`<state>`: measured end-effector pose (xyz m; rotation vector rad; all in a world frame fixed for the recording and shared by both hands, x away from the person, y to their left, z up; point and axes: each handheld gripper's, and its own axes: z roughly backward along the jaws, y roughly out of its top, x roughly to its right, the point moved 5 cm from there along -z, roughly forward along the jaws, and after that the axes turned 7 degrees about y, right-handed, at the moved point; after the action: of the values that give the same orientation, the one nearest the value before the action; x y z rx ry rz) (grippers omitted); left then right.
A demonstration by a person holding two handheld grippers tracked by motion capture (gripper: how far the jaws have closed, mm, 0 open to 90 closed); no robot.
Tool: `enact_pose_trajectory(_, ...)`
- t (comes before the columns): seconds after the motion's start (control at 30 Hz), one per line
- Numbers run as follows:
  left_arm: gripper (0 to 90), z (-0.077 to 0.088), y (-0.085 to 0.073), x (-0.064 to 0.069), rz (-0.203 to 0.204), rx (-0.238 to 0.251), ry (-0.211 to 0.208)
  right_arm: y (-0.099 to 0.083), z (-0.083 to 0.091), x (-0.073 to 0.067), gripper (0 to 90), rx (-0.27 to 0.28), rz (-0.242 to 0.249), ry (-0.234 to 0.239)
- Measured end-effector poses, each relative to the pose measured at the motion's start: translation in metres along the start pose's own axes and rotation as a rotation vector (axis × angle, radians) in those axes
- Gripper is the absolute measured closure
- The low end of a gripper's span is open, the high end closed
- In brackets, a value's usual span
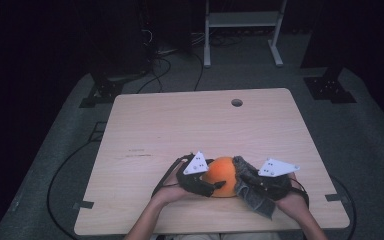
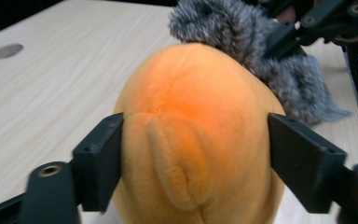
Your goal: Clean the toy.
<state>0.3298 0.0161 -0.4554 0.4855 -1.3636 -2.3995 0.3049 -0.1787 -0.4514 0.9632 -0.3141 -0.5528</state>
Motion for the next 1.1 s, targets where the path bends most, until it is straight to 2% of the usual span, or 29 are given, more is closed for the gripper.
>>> enact_pose_trajectory(0.1,28.6,0.002,-0.004,0.001,-0.025,-0.006,0.001,-0.006,0.001,0.006,72.6,0.004,-0.036,0.012)
enact_pose_trajectory(0.2,28.8,0.005,-0.007,0.001,-0.024,-0.024,-0.006,-0.018,0.000,0.018,72.4,-0.052,-0.074,-0.005)
enact_pose_trajectory(0.23,28.8,0.005,-0.008,0.001,-0.031,-0.029,-0.011,-0.023,0.000,0.023,72.2,-0.065,-0.102,-0.002)
enact_pose_trajectory(0.27,28.8,0.006,-0.009,0.001,-0.033,-0.032,-0.017,-0.026,0.001,0.026,72.2,-0.057,-0.135,0.007)
enact_pose_trajectory(0.3,28.9,0.007,-0.009,0.002,-0.035,-0.032,-0.024,-0.025,0.003,0.026,72.2,-0.040,-0.142,0.021)
enact_pose_trajectory(0.37,29.5,0.007,-0.011,0.004,-0.048,-0.032,-0.045,-0.017,0.008,0.023,72.2,0.006,-0.131,0.041)
enact_pose_trajectory(0.43,29.7,0.007,-0.012,0.004,-0.056,-0.035,-0.047,-0.008,0.009,0.018,72.3,0.046,-0.127,0.069)
enact_pose_trajectory(0.47,29.7,0.008,-0.012,0.004,-0.056,-0.037,-0.049,-0.007,0.007,0.017,72.3,0.040,-0.109,0.067)
enact_pose_trajectory(0.53,29.6,0.009,-0.013,0.003,-0.057,-0.036,-0.056,-0.009,0.004,0.018,72.1,0.020,-0.120,0.083)
enact_pose_trajectory(0.57,28.1,0.010,-0.011,0.003,-0.043,-0.035,-0.063,-0.012,0.002,0.020,71.9,0.005,-0.142,0.109)
enact_pose_trajectory(0.6,24.3,0.009,-0.007,0.002,-0.009,-0.037,-0.057,-0.015,0.002,0.021,72.0,0.000,-0.172,0.133)
enact_pose_trajectory(0.63,20.4,0.008,-0.003,-0.001,0.046,-0.040,-0.038,-0.017,0.002,0.023,72.1,0.004,-0.183,0.133)
enact_pose_trajectory(0.67,19.0,0.005,0.000,-0.001,0.071,-0.044,-0.035,-0.019,0.003,0.023,72.3,-0.004,-0.185,0.125)
enact_pose_trajectory(0.7,20.0,0.003,0.000,0.001,0.048,-0.042,-0.024,-0.019,0.004,0.023,72.6,-0.002,-0.182,0.119)
enact_pose_trajectory(0.77,29.3,0.001,0.002,0.005,0.001,-0.014,0.003,-0.017,0.005,0.022,73.0,-0.002,-0.173,0.104)
enact_pose_trajectory(0.83,34.4,0.003,0.006,0.005,-0.060,0.048,0.034,-0.013,0.007,0.022,73.1,0.004,-0.180,0.095)
enact_pose_trajectory(0.87,35.7,0.004,0.007,0.005,-0.077,0.080,0.045,-0.011,0.009,0.021,73.1,0.011,-0.172,0.091)
enact_pose_trajectory(0.9,36.2,0.004,0.006,0.005,-0.092,0.089,0.057,-0.009,0.011,0.021,73.1,0.019,-0.161,0.085)
enact_pose_trajectory(0.97,34.9,0.001,0.000,0.003,-0.092,0.044,0.037,-0.006,0.015,0.021,73.1,0.045,-0.165,0.091)
enact_pose_trajectory(1.03,32.9,0.002,-0.005,0.002,-0.076,0.041,0.007,-0.009,0.010,0.021,73.1,0.028,-0.156,0.096)
enact_pose_trajectory(1.1,31.7,0.004,-0.007,0.001,-0.078,0.027,-0.017,-0.014,0.005,0.022,73.1,0.007,-0.163,0.099)
